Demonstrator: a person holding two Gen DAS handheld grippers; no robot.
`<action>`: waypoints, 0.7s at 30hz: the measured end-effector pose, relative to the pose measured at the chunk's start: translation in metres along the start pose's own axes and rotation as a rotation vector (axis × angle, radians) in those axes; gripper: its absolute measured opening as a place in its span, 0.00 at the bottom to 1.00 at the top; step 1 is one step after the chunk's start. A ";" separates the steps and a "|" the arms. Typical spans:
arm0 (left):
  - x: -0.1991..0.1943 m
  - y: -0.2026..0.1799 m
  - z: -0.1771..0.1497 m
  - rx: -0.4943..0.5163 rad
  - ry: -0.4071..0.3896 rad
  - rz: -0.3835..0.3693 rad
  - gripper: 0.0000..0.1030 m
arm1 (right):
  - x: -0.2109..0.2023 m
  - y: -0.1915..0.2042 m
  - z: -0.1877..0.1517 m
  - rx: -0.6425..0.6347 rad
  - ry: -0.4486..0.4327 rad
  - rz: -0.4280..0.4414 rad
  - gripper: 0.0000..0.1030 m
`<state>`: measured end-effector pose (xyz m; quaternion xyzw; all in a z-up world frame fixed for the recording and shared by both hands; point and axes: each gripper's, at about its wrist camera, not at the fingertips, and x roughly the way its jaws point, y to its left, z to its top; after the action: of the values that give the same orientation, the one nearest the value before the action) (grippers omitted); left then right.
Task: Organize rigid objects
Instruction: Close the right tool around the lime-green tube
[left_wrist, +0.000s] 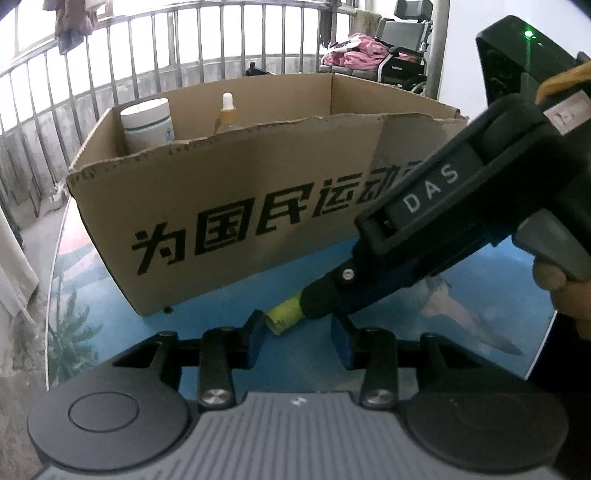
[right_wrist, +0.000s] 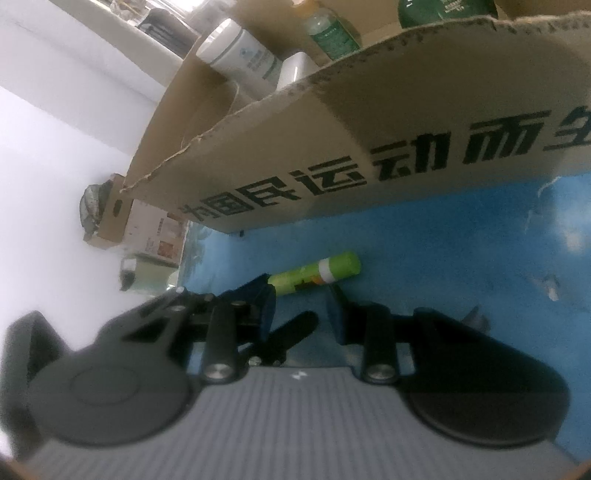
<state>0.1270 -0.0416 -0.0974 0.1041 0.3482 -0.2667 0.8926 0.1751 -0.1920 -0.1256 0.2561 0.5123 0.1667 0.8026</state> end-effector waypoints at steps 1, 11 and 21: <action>-0.001 0.001 0.000 -0.002 -0.003 0.001 0.40 | -0.001 0.001 0.001 -0.009 -0.006 -0.013 0.29; 0.004 0.019 0.001 -0.081 0.000 0.045 0.40 | -0.004 0.031 0.014 -0.273 -0.099 -0.145 0.30; -0.010 0.031 -0.006 -0.228 0.009 -0.074 0.40 | 0.008 0.024 0.011 -0.274 -0.041 -0.094 0.30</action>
<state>0.1341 -0.0093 -0.0948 -0.0099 0.3838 -0.2576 0.8867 0.1884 -0.1708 -0.1139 0.1232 0.4797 0.1923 0.8472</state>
